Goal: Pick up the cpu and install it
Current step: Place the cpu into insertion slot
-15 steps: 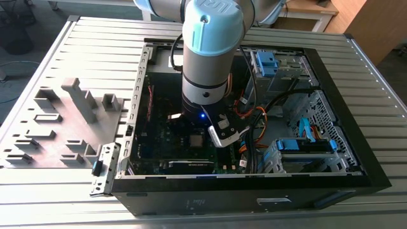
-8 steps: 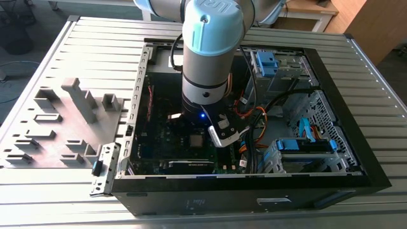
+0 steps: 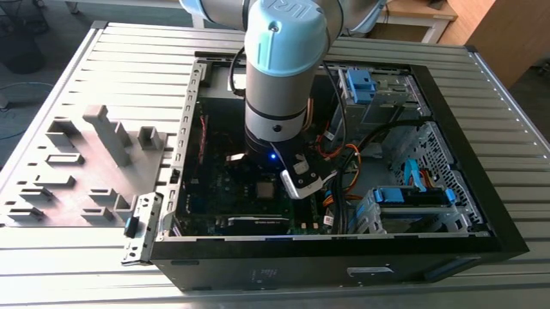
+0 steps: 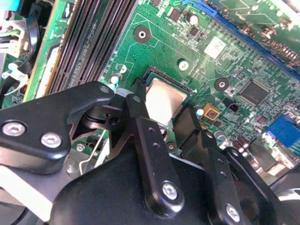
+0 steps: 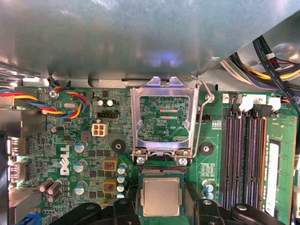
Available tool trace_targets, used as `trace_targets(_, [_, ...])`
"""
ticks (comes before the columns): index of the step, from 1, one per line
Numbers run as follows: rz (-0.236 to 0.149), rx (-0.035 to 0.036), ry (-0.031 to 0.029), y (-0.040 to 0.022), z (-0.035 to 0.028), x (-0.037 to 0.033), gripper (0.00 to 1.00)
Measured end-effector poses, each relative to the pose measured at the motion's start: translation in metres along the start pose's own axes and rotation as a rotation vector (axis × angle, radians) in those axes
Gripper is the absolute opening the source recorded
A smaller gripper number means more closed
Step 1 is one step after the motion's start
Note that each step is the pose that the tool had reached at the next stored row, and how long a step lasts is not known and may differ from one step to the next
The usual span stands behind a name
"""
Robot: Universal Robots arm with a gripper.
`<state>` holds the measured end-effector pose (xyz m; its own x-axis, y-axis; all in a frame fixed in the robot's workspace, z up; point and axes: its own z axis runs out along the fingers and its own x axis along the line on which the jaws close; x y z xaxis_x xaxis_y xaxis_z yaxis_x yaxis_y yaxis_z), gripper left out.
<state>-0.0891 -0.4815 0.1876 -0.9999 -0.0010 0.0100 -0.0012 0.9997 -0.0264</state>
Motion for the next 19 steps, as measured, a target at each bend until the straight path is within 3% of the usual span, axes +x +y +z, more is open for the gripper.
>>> trace_targets(19, [0.000,-0.0024,-0.0001,-0.0001,-0.0039,0.0001,0.47])
